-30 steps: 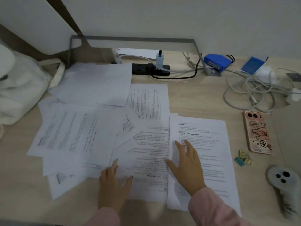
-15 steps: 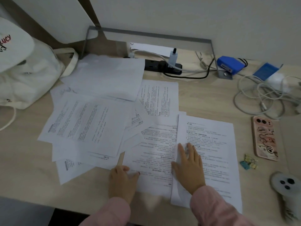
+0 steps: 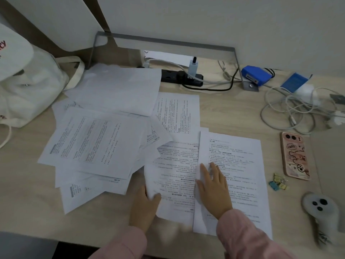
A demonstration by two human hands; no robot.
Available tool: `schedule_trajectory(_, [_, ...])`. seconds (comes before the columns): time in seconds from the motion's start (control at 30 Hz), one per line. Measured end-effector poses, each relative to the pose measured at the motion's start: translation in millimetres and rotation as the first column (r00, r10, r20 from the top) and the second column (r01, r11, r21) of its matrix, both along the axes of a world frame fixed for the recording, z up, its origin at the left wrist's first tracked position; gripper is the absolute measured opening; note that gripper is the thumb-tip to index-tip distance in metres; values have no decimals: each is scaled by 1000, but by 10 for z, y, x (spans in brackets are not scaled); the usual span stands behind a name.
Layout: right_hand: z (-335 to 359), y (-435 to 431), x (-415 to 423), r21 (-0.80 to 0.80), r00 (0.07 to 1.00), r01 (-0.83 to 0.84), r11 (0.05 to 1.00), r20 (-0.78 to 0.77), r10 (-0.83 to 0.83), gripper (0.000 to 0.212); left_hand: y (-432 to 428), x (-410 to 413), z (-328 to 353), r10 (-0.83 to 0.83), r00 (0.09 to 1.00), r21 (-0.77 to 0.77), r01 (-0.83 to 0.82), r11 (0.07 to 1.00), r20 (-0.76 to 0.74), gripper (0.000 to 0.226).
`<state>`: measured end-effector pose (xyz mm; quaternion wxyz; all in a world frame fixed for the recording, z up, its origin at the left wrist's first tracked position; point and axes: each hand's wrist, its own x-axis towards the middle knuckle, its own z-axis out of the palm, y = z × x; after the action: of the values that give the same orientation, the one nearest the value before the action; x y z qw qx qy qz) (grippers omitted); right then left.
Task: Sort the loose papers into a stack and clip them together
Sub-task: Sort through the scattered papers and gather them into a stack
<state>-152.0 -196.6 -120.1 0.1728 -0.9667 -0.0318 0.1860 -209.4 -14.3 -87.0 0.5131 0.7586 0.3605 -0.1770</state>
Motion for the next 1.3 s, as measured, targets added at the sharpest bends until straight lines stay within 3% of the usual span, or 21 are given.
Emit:
schedule_trajectory(0.1, [11, -24, -3, 22, 1000, 0, 1000, -29, 1, 76, -39, 49, 232, -48, 993, -108, 59, 992, 105, 13])
schedule_trajectory(0.27, [73, -44, 3, 26, 996, 4, 1000, -84, -2, 59, -138, 133, 576, -310, 916, 80, 299, 951, 255, 31])
schedule_trajectory(0.33, [92, -51, 6, 40, 996, 15, 999, -91, -12, 62, -166, 149, 703, -381, 869, 127, 360, 924, 316, 35])
schedule_trajectory(0.43, [78, -56, 9, 59, 995, 26, 998, -99, -20, 64, -185, 161, 880, -456, 784, 179, 421, 889, 422, 8])
schedule_trajectory(0.57, [87, -73, 23, 93, 994, 35, 995, -109, -25, 48, -54, 215, 1072, -451, 730, 151, 441, 885, 514, 8])
schedule_trajectory(0.67, [138, -74, 81, 224, 983, 135, 965, -156, -101, 46, 175, 324, 1166, -392, 764, 130, 382, 915, 513, 13])
schedule_trajectory(0.8, [416, 0, 169, 476, 918, 374, 796, -314, -243, 47, 512, 446, 1237, -380, 798, 150, 352, 924, 468, 26])
schedule_trajectory(0.87, [599, 70, 217, 525, 951, 305, 795, -210, -226, 54, 668, 500, 1284, -442, 792, 182, 404, 896, 421, 11])
schedule_trajectory(0.97, [985, 261, 380, 549, 992, -35, 835, 120, -37, 70, 874, 600, 1438, -595, 725, 265, 533, 804, 346, 16])
schedule_trajectory(1.03, [1257, 441, 533, 438, 948, -253, 862, 291, 131, 78, 959, 680, 1595, -686, 670, 334, 601, 726, 283, 13])
schedule_trajectory(1.1, [1488, 626, 675, 320, 889, -382, 867, 384, 250, 71, 1022, 759, 1760, -763, 608, 420, 647, 636, 219, 14])
schedule_trajectory(1.2, [1647, 817, 823, 251, 860, -440, 862, 394, 324, 34, 1173, 874, 1963, -771, 591, 489, 613, 620, 237, 16])
schedule_trajectory(1.3, [1727, 916, 874, 492, 957, -283, 824, 205, 206, 8, 1360, 941, 2021, -602, 671, 411, 447, 795, 434, 13])
